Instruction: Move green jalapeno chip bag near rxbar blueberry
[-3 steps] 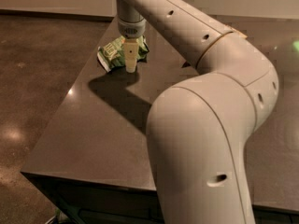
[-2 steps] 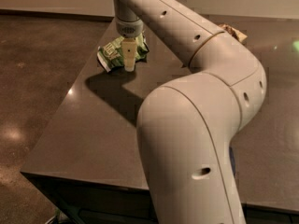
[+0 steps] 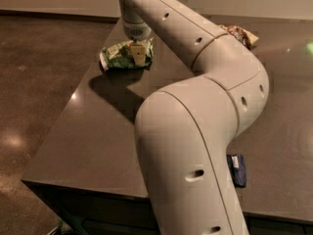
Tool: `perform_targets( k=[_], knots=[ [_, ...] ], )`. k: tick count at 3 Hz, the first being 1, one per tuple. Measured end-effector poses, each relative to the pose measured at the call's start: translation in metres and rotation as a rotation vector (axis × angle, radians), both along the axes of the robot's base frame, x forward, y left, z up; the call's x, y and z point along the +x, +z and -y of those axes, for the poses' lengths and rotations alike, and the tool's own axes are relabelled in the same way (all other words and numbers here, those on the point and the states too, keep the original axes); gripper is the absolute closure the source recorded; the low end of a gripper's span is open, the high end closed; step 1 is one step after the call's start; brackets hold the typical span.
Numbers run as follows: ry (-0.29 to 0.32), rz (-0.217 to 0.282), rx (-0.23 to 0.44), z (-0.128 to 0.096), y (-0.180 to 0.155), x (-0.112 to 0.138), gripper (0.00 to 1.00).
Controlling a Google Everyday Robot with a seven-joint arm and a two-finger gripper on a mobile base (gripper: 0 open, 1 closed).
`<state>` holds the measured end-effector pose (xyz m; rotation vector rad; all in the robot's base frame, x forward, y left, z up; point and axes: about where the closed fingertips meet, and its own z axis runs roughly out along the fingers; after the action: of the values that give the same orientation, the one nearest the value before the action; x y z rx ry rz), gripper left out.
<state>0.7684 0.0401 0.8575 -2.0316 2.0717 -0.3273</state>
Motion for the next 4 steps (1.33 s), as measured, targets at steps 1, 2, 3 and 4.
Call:
perform_targets(
  k=[1, 2, 3, 4],
  knots=[
    [0.016, -0.013, 0.009, 0.012, 0.007, -0.010, 0.78],
    [0.030, -0.031, 0.045, 0.024, 0.019, -0.023, 0.99],
    [0.054, -0.060, 0.108, 0.044, 0.038, -0.052, 1.00],
    [0.099, -0.099, 0.198, 0.079, 0.065, -0.116, 1.00]
  ],
)
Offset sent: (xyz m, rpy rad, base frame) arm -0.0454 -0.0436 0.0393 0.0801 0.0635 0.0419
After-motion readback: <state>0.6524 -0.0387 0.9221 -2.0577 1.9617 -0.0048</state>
